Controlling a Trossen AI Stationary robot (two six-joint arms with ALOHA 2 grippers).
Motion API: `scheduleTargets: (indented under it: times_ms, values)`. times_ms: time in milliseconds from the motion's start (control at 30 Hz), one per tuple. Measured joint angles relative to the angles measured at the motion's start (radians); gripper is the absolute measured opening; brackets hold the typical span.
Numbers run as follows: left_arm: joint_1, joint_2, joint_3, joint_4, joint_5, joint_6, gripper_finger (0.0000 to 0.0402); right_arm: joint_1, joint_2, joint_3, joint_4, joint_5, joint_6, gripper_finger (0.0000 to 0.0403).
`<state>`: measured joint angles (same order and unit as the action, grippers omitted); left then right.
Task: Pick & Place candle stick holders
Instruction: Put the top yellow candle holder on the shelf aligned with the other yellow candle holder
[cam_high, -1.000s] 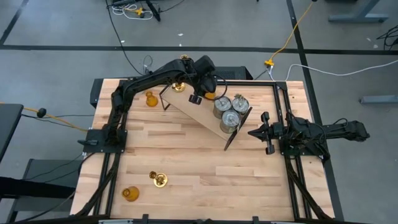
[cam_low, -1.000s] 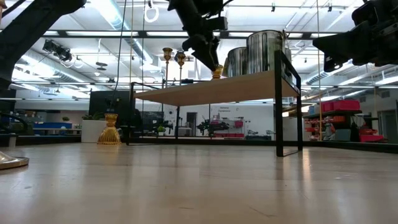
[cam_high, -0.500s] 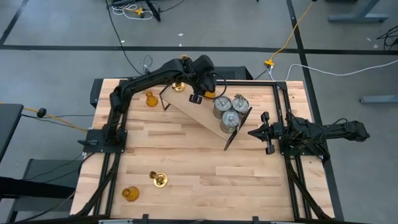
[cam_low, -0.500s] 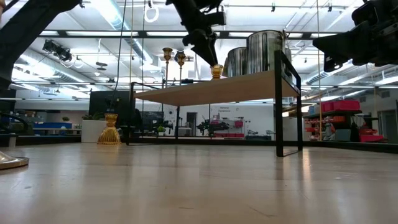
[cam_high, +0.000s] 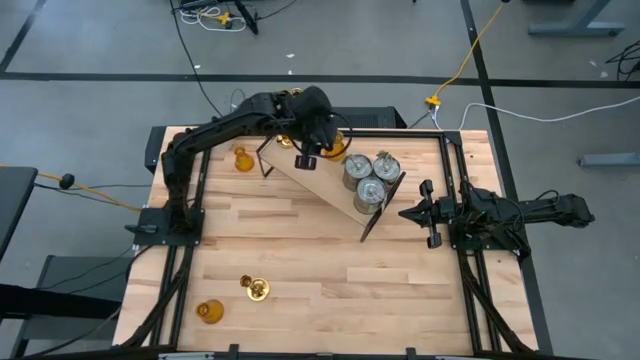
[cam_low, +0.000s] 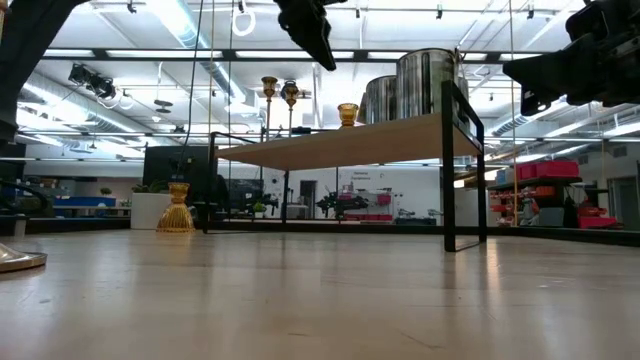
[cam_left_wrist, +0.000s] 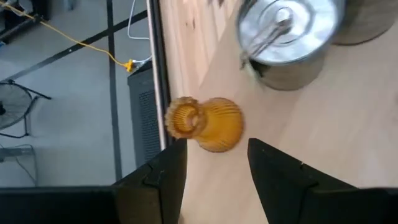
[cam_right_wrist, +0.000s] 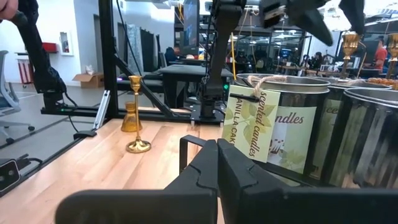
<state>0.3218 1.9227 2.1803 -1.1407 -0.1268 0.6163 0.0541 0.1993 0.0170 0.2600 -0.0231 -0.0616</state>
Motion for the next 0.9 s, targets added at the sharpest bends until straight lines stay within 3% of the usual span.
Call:
scheduleTargets:
  times_ms: [200,500,700,900]
  values:
    - [-0.011,-0.029,0.0,-0.107,0.033,-0.068,0.0176,0.0,0.0,0.0,0.0,0.0,0.0,0.0003]
    - [-0.03,-0.067,-0.001,-0.169,0.214,-0.154,0.0176,0.0,0.0,0.0,0.0,0.006,0.0,0.0003]
    - [-0.067,-0.067,-0.007,-0.176,0.227,-0.16,0.0177,0.0,0.0,0.0,0.0,0.007,0.0,0.0003]
    - [-0.097,-0.117,-0.168,-0.13,0.228,-0.195,0.0177,0.0,0.0,0.0,0.0,0.007,0.0,0.0003]
